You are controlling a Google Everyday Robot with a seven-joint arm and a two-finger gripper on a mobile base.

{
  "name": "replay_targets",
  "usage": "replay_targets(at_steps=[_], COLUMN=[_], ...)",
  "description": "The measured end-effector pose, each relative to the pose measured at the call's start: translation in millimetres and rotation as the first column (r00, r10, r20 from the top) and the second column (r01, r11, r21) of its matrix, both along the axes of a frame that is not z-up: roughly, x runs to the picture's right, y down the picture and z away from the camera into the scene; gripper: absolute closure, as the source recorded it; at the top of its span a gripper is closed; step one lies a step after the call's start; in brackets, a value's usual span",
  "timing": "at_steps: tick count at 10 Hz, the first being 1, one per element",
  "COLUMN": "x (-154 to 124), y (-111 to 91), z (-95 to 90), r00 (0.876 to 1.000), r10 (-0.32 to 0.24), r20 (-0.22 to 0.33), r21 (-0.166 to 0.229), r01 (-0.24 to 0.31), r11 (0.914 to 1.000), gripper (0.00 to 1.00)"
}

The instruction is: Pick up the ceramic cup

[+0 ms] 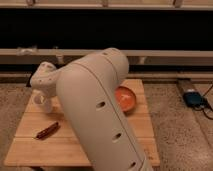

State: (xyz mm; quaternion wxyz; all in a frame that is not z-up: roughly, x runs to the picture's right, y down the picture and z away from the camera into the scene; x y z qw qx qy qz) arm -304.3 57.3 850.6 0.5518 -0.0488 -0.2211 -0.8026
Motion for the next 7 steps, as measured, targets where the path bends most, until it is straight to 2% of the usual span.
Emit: replay_targets(at_steps=[3, 6, 7], x=[2.9, 0.1, -1.0], y=[8.4, 14.6, 14.7], z=[4.2, -3.3, -7.9], r00=[1.0, 0.999, 0.999], r10=[-0.007, -0.007, -0.002], r20=[0.006, 0.038, 0.054], r21=[-0.013, -0.03, -0.038], r01=[0.007, 0.009, 0.004], r11=[0.9999, 0.9995, 0.9993], gripper=[0.62, 0.93, 0.99])
